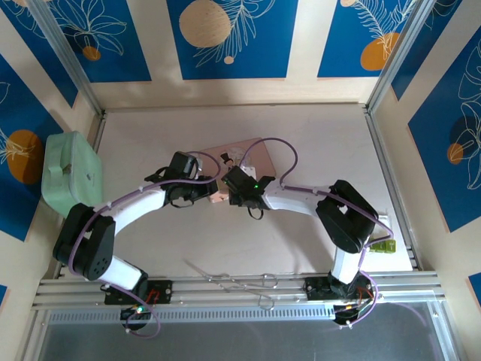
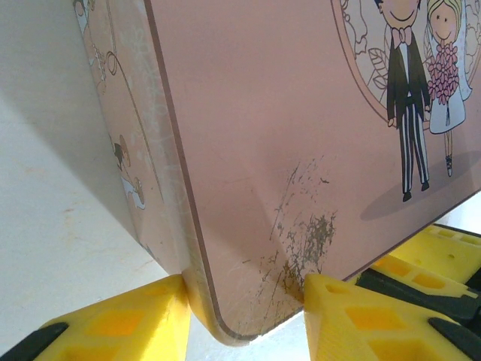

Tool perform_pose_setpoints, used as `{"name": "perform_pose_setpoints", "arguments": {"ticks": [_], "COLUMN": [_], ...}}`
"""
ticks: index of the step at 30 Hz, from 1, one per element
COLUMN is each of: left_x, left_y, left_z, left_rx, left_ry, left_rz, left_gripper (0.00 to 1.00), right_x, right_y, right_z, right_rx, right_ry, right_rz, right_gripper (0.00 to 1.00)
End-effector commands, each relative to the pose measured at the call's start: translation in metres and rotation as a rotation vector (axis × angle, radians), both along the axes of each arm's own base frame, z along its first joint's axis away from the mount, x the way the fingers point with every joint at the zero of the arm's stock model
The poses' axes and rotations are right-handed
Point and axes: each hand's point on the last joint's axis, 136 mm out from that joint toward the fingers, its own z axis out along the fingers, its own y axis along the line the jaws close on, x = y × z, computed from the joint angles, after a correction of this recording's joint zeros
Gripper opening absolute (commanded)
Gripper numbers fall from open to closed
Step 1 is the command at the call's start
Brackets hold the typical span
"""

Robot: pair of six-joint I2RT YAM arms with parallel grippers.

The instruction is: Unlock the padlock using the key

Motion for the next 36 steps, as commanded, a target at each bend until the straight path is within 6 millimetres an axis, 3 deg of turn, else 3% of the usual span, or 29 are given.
{"name": "perform_pose_setpoints", "arguments": {"ticks": [1, 22, 36], "left_x": [-0.011, -0.009, -0.009], "left_y": [0.002, 0.006, 0.007], "left_z": [-0.002, 0.000, 0.000], "left_rx": [-0.001, 0.000, -0.005], "left_ry": [0.021, 0.014, 0.013], "left_rz": [-0.037, -0.040, -0.039], "left_gripper": [0.42, 0.42, 0.42], "right_x": [0.001, -0.003, 0.002], "right_y": [0.001, 0.010, 0.016], "right_z": [0.001, 0.015, 0.011], "right_rx": [-0.017, 0.023, 0.001], "right_ry": [-0.002, 0.006, 0.027], "right_rz": [-0.022, 0.004, -0.001], "right_gripper": [0.51, 0.54, 0.57]}}
